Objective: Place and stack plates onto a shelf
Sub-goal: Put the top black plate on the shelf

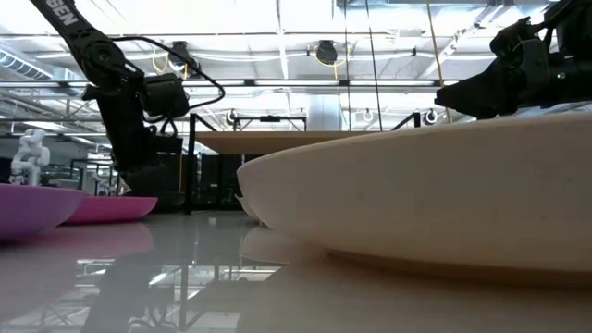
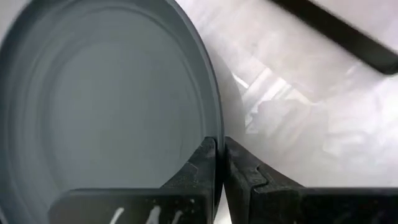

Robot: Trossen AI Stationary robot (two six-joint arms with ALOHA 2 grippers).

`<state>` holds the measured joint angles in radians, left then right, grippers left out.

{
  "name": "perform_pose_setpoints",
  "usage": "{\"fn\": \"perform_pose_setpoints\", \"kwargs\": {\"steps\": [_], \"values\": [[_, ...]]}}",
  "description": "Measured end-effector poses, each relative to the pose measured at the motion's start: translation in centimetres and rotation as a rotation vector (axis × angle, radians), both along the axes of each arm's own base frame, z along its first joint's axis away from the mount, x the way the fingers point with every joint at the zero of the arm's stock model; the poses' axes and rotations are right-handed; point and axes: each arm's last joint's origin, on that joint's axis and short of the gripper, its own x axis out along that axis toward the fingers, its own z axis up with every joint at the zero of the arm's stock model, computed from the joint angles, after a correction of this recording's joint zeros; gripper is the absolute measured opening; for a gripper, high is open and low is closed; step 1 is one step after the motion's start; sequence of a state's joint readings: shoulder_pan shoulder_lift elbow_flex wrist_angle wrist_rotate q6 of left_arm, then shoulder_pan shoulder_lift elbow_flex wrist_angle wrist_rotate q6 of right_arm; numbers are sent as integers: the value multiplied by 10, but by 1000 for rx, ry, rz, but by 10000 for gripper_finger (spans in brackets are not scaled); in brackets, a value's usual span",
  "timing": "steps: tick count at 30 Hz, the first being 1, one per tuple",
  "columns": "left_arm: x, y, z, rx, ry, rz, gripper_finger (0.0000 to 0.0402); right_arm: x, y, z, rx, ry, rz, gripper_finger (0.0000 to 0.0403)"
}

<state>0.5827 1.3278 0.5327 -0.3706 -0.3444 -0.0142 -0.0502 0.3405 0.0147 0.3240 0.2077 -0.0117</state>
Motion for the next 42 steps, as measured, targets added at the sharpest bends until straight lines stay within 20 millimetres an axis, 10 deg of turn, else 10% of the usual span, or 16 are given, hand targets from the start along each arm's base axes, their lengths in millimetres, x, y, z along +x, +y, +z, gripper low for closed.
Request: {"fn": "perform_pose_setpoints", "kwargs": {"steps": [22,30,42], "values": [[-17,-29,139,478,-201,-160,15,0,0,0,0,0,0,160],[21,-40,179,464,-124,-375,14,0,0,0,0,0,0,160],[107,-51,161,360,87,-832,14,0,0,0,0,0,0,160]]}}
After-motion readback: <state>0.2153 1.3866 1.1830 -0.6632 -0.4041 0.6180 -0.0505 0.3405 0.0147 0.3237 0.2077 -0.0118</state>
